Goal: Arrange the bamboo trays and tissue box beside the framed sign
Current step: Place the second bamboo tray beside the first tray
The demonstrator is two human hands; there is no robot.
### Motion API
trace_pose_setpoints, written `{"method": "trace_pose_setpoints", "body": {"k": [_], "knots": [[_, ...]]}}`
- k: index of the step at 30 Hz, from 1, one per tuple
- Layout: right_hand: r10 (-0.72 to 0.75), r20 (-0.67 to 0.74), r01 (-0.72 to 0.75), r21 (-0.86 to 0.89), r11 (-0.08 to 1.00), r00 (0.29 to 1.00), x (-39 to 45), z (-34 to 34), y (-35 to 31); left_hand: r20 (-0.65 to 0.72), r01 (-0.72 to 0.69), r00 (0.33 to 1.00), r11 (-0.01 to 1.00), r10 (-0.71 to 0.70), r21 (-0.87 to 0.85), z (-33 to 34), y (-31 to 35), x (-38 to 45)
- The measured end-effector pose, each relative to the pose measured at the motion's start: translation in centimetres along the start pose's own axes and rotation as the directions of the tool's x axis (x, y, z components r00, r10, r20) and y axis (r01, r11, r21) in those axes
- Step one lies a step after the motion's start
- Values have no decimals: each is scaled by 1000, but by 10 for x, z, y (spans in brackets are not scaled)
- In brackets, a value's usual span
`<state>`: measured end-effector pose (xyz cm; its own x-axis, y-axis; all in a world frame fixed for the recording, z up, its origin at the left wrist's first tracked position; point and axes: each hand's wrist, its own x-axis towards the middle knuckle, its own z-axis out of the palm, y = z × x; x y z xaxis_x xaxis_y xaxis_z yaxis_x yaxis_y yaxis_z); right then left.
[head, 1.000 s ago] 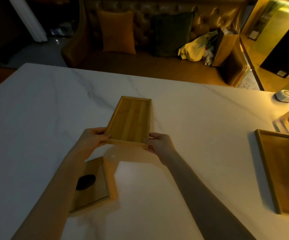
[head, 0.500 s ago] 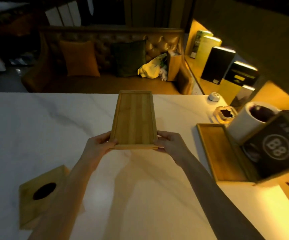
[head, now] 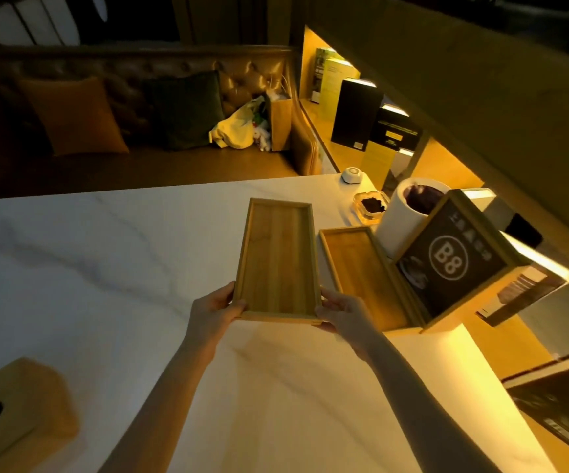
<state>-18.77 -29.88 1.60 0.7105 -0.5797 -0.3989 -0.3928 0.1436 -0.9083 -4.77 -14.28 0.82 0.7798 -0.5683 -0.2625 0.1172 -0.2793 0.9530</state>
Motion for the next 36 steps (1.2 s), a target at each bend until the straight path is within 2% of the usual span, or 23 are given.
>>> {"method": "trace_pose_setpoints", "body": {"k": [5,11,21,29,36], "knots": [[72,-4,-72,-38,997,997,15,-20,22,-22,45,999,997,-44,55,26,-15,6],[110,4,-110,-43,993,994,29,-27,35,-51,128,991,992,-127,13,43,-28,17],[136,-3,-136,-72,988,991,37,-35,50,-70,159,985,986,-156,44,58,-46,24],[74,-39,-81,-231,970,997,39,-27,61,-71,151,987,981,-143,119,60,-56,25],[-71,-171,-16,-457,889,983,37,-20,71,-105,135,988,951,-110,277,63,-69,28]]}}
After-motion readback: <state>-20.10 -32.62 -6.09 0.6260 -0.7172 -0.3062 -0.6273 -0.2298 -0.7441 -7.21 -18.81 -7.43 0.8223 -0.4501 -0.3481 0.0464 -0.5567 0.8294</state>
